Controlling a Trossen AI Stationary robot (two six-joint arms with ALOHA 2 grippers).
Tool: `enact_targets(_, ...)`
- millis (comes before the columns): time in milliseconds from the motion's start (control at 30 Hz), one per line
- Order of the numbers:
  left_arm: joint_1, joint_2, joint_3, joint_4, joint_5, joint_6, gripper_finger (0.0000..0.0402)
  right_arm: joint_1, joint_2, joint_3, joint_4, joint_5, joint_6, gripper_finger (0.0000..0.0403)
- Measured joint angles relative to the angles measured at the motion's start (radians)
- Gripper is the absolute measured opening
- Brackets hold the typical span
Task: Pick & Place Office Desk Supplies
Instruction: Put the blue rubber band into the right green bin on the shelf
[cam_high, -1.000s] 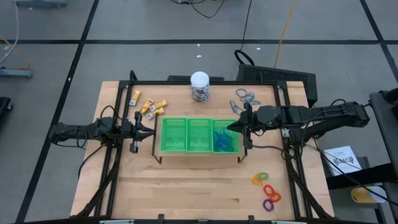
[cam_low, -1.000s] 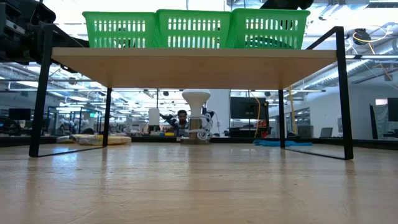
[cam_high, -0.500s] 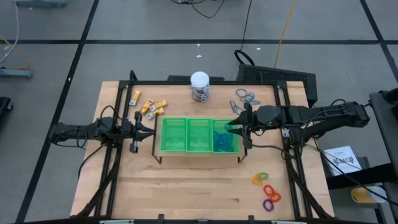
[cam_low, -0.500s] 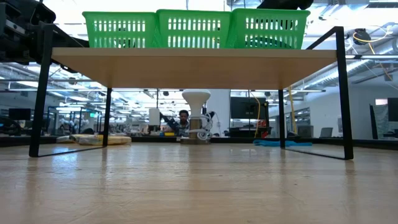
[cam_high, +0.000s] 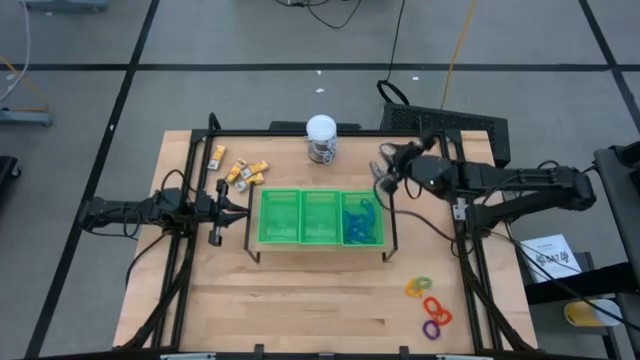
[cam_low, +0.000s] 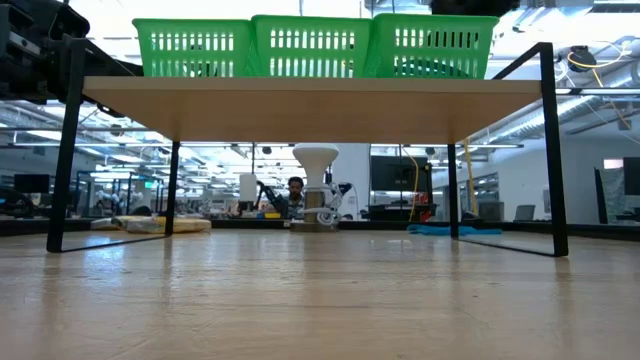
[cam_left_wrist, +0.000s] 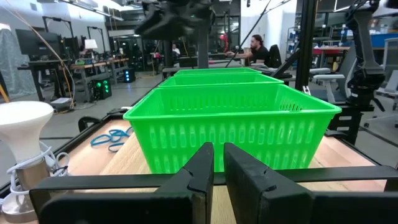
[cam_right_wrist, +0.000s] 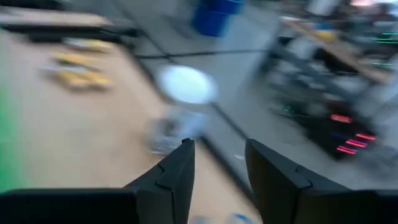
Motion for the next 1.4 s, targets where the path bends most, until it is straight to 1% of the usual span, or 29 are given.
enact_targets(67, 0.0, 0.0, 0.0, 0.0, 0.0, 0.0, 0.0045, -0.052, 0.0, 0.0, -0.025, 0.036, -0.014, 0.0131)
enact_targets(167, 0.0, 0.0, 0.0, 0.0, 0.0, 0.0, 0.0045, -0.149, -0.001, -0.022, -0.03, 0.033, -0.002, 0.013)
enact_targets(333, 0.0, 0.0, 0.0, 0.0, 0.0, 0.0, 0.0045, -0.327, -0.001, -0.137, 0.024, 0.023, 0.01, 0.013)
enact_targets(500, 0.0, 0.0, 0.0, 0.0, 0.0, 0.0, 0.0045, -0.502, 0.0, -0.292, 0.077, -0.077, 0.086, 0.013)
enact_targets(667, 0.0, 0.0, 0.0, 0.0, 0.0, 0.0, 0.0045, -0.621, 0.0, -0.447, 0.186, -0.252, 0.172, 0.013)
enact_targets(800, 0.0, 0.0, 0.0, 0.0, 0.0, 0.0, 0.0045, -0.666, 0.001, -0.536, 0.29, -0.43, 0.213, 0.013)
enact_targets(867, 0.0, 0.0, 0.0, 0.0, 0.0, 0.0, 0.0045, -0.674, 0.006, -0.564, 0.328, -0.488, 0.244, 0.013)
enact_targets(1000, 0.0, 0.0, 0.0, 0.0, 0.0, 0.0, 0.0045, -0.677, 0.045, -0.582, 0.339, -0.544, 0.274, 0.013)
enact_targets(1133, 0.0, 0.0, 0.0, 0.0, 0.0, 0.0, 0.0045, -0.677, 0.102, -0.582, 0.355, -0.572, 0.298, 0.013)
enact_targets(1300, 0.0, 0.0, 0.0, 0.0, 0.0, 0.0, 0.0045, -0.695, 0.178, -0.581, 0.398, -0.577, 0.339, 0.013)
enact_targets(1400, 0.0, 0.0, 0.0, 0.0, 0.0, 0.0, 0.0045, -0.713, 0.222, -0.57, 0.402, -0.611, 0.342, 0.0134)
